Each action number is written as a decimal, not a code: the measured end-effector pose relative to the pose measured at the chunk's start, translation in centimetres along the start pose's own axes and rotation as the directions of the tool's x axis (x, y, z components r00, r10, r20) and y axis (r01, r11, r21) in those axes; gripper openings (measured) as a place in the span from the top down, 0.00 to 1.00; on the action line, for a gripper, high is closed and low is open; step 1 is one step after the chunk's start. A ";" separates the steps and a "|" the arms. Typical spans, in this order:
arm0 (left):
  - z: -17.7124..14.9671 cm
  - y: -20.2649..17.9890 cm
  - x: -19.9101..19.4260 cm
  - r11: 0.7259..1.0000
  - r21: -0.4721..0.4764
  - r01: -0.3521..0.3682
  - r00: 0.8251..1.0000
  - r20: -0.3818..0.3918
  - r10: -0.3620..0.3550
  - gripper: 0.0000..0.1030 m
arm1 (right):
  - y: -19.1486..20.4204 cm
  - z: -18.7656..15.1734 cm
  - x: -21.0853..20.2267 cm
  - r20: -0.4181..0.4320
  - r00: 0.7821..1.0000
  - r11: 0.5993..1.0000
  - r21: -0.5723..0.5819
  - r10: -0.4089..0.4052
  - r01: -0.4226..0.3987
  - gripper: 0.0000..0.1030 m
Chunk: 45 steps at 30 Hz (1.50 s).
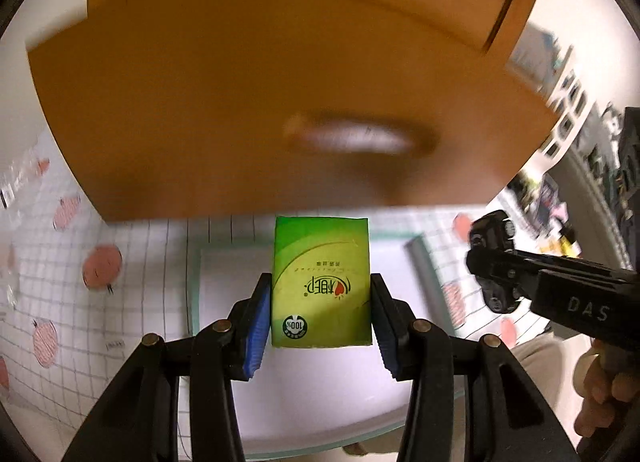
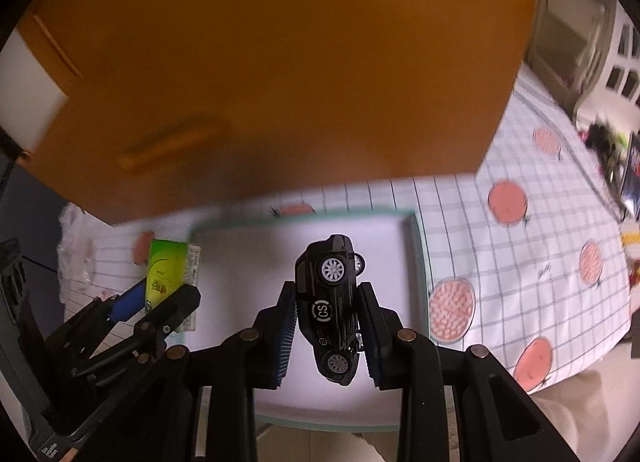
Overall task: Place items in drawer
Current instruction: 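Carry the tissue pack and toy car up into the open drawer with both tools, then open both tools to drop the tissue pack and toy car into the drawer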
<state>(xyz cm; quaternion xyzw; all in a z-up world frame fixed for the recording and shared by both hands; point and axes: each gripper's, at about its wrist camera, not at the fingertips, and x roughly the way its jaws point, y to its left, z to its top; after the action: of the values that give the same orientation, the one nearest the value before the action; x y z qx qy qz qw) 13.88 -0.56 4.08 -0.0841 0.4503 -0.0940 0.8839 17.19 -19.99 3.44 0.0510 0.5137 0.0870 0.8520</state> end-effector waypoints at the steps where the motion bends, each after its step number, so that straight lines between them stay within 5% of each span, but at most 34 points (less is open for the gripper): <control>1: 0.4 -0.2 -0.8 1.000 0.007 0.006 1.000 0.022 -0.006 0.54 | 0.5 0.5 -1.1 0.025 1.000 1.000 -0.010 0.007 -0.007 0.69; 9: 4.9 -1.6 -7.3 0.998 0.060 0.037 0.978 0.202 -0.048 0.53 | 3.0 3.9 -7.7 0.184 0.981 0.997 -0.069 0.054 -0.042 0.69; 16: 9.6 -1.2 -9.5 0.997 0.077 0.006 0.960 0.277 -0.027 0.53 | 5.0 8.0 -11.2 0.272 0.961 0.994 -0.109 0.042 -0.012 0.69; 32: 14.2 1.7 -5.7 0.995 0.043 -0.085 0.969 0.236 0.072 0.53 | 7.2 14.4 -9.9 0.263 0.965 0.994 -0.103 -0.011 0.040 0.69; 38: 14.0 2.6 -5.3 0.996 0.025 -0.089 0.969 0.234 0.081 0.44 | 7.0 15.2 -8.9 0.260 0.966 0.996 -0.087 -0.002 0.025 0.69; 45: 12.8 2.8 -5.8 0.997 0.000 -0.076 0.969 0.235 0.074 0.32 | 6.6 14.8 -8.4 0.253 0.967 0.997 -0.079 0.000 0.021 0.51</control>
<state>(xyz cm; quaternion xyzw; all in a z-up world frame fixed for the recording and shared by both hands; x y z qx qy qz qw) 21.20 4.40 15.44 -0.0737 0.3453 -0.0518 0.9341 25.79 -15.21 18.83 0.0243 0.3970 0.0959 0.9125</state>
